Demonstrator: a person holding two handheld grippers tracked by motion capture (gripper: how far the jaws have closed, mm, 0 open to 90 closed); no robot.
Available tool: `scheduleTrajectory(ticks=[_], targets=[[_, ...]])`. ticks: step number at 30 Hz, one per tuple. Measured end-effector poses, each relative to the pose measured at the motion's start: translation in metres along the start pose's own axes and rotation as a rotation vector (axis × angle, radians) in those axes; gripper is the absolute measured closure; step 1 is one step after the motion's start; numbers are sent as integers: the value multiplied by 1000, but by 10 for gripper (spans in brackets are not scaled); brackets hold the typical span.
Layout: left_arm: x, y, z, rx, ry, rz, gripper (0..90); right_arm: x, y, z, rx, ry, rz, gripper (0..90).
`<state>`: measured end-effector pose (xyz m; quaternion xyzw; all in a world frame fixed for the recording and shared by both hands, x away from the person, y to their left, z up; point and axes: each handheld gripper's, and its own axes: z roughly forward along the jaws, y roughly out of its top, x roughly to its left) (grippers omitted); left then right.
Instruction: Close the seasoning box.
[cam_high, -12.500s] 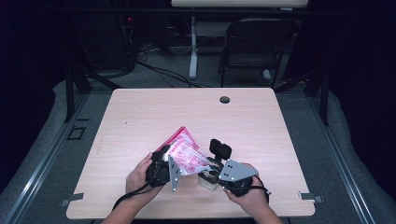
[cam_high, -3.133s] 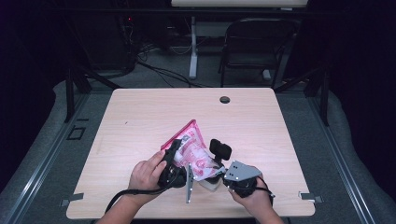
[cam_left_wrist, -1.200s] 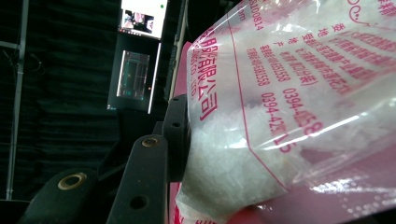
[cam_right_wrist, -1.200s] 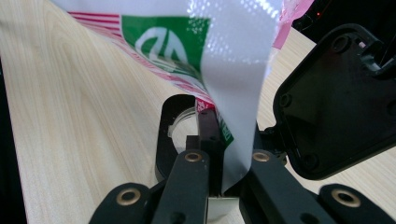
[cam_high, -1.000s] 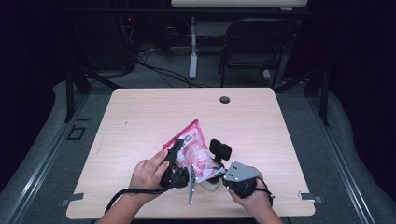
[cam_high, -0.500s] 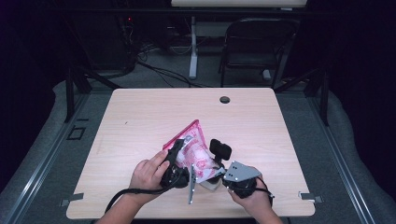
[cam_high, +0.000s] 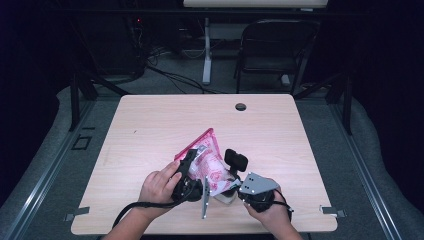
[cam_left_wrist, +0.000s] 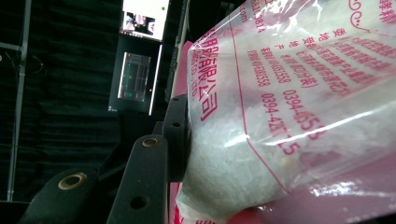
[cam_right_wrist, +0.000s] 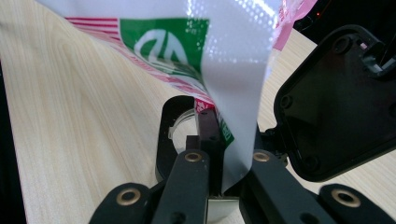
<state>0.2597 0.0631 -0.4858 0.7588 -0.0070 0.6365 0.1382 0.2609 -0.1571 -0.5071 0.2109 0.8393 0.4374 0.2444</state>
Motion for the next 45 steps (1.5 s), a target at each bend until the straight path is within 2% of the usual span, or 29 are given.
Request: scheduleTrajectory(ticks=[30, 45], targets=[[0, 2, -1, -6, -1, -8, 683, -2, 0, 0, -5, -7, 12, 900], [1, 3, -1, -10, 6, 0, 683, -2, 0, -1, -6, -8, 11, 900]])
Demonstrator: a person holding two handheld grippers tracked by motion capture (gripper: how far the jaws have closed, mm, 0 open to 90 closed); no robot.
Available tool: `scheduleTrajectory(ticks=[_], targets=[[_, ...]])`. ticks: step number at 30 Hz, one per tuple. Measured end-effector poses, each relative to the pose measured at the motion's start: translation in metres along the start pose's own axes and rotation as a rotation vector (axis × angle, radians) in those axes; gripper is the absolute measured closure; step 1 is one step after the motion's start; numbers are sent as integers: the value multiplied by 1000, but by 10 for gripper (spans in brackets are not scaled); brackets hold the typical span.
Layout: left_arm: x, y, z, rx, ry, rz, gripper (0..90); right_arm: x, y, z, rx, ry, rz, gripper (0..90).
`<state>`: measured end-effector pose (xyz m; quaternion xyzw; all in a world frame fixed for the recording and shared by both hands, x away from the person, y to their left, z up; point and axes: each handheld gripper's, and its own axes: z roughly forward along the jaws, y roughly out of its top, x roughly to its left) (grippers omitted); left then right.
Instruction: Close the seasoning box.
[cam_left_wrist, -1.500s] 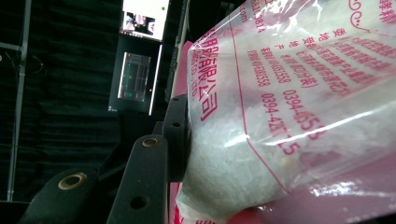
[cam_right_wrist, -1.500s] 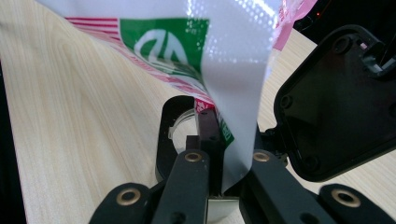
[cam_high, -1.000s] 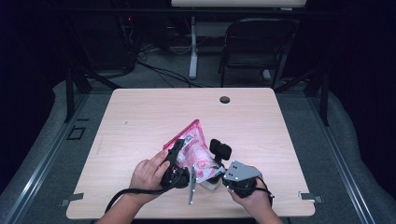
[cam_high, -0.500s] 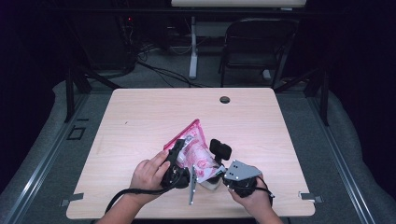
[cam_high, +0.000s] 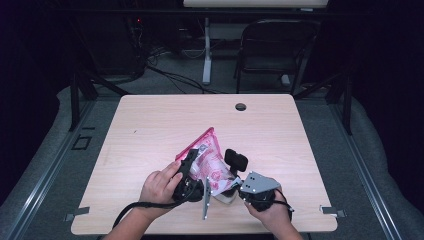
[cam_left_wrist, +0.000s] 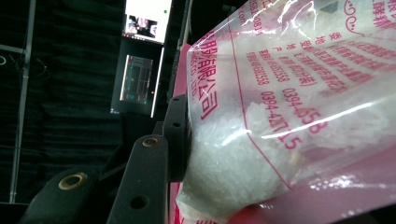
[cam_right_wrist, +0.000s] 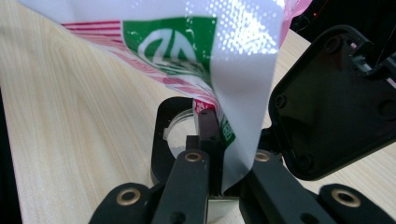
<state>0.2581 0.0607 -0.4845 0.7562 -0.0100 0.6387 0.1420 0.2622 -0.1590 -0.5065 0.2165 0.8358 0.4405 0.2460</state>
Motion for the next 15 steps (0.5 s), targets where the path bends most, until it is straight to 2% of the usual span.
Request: scheduleTrajectory(ticks=[15], targets=[[1, 1, 0, -2, 0, 4, 683, 1, 0, 1, 5, 4, -4, 900]])
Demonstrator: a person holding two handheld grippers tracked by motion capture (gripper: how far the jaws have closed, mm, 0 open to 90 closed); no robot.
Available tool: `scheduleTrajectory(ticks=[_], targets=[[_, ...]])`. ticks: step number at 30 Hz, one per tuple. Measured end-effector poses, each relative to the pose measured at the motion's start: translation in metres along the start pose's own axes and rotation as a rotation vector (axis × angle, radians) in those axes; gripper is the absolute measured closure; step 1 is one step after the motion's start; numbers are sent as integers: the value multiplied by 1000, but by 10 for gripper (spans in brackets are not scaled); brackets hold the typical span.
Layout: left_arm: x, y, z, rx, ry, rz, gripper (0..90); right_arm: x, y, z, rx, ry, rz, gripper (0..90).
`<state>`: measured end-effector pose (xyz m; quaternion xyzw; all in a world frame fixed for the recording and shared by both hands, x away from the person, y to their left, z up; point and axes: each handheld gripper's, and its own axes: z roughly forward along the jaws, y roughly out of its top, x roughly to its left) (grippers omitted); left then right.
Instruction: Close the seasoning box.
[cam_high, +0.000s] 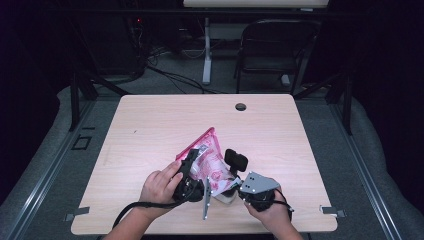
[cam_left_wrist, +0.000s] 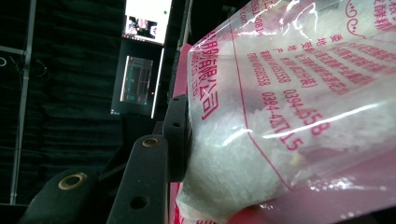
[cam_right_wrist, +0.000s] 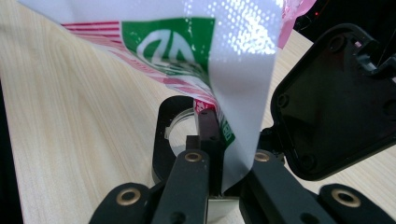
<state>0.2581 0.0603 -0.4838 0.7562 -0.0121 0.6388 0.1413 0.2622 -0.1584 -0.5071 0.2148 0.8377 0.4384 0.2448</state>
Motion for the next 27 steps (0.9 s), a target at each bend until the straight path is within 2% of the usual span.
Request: scheduleTrajectory(ticks=[7, 27], targets=[[-1, 1, -1, -3, 4, 10, 682, 0, -1, 0, 3, -1, 2, 900], [-1, 1, -1, -10, 4, 0, 682, 0, 0, 0, -2, -7, 3, 900]])
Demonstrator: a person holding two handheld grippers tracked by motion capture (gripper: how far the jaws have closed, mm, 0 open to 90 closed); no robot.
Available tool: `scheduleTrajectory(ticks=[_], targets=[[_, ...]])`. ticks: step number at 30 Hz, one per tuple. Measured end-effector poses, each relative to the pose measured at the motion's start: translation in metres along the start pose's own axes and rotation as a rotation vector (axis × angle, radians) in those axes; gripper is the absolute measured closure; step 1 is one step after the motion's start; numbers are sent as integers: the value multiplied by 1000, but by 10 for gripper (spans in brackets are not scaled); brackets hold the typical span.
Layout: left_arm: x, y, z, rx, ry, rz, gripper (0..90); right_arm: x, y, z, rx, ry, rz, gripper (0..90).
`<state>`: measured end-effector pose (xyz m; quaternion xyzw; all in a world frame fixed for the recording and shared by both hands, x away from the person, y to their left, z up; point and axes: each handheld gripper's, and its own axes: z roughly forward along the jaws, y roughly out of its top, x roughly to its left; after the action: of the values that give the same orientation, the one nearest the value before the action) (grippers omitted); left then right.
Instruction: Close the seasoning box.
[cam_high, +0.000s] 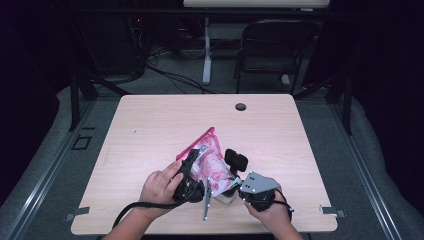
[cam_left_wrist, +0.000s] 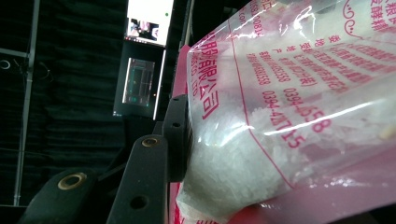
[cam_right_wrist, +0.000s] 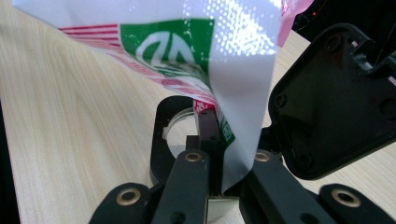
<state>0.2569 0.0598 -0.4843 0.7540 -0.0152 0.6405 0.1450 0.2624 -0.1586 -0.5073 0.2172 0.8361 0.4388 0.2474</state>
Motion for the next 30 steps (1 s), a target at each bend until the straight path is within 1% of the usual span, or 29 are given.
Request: scheduleTrajectory(ticks=[6, 9, 15, 16, 22, 26, 30], targets=[[0, 0, 0, -1, -1, -2, 682, 0, 0, 0, -1, 0, 2, 900], [1, 1, 0, -2, 3, 6, 682, 0, 0, 0, -1, 1, 2, 900], [2, 2, -1, 2, -2, 5, 681, 0, 0, 0, -4, 1, 3, 900], [2, 2, -1, -1, 4, 12, 681, 0, 0, 0, -2, 1, 2, 900], [1, 2, 0, 2, 0, 14, 681, -1, -1, 1, 6, 2, 2, 900], [1, 2, -1, -1, -2, 7, 681, -1, -1, 1, 7, 4, 5, 900], [1, 3, -1, -2, 3, 14, 680, -1, -1, 2, 8, 3, 4, 900]])
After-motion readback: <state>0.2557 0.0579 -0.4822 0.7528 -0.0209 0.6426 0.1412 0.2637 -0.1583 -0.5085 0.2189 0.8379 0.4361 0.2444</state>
